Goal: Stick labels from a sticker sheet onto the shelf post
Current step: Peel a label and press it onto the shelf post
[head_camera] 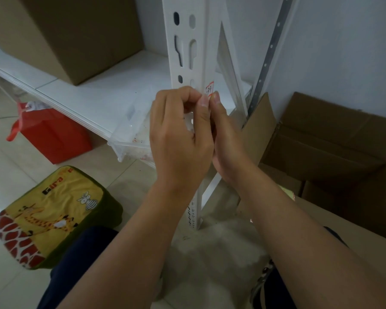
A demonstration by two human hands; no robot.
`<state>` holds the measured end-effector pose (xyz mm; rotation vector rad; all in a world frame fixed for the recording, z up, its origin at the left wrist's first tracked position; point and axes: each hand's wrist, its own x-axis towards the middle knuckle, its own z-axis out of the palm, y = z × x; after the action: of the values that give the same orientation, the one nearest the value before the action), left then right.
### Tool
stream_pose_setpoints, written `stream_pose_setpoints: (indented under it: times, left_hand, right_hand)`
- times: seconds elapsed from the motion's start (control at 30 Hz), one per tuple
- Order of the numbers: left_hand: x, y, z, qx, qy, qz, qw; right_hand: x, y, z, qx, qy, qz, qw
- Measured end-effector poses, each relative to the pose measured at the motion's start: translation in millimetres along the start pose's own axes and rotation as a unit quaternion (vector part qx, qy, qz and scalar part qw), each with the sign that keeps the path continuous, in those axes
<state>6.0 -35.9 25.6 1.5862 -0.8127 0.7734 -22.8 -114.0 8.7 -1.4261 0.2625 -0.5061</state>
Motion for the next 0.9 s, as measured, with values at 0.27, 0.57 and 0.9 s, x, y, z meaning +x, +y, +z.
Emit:
stream_pose_setpoints:
  times: [0.27,0.57,0.9]
  left_hand:
    - [3,2,-5,-0.084,-0.036,-0.068,0.993]
    - [13,-10,-10,-0.121,0.01,-0.189,0.975]
    - [17,-15,-11,-0.182,-0.007,-0.284,0.941]
  right_hand:
    - [-2,-3,2,-0.001,-0.013,0.014,1.0]
    - [-4,-8,2,-0.004,-0.002,0.016,1.0]
    - [-6,-8,4,-0.02,0.002,0.009,1.0]
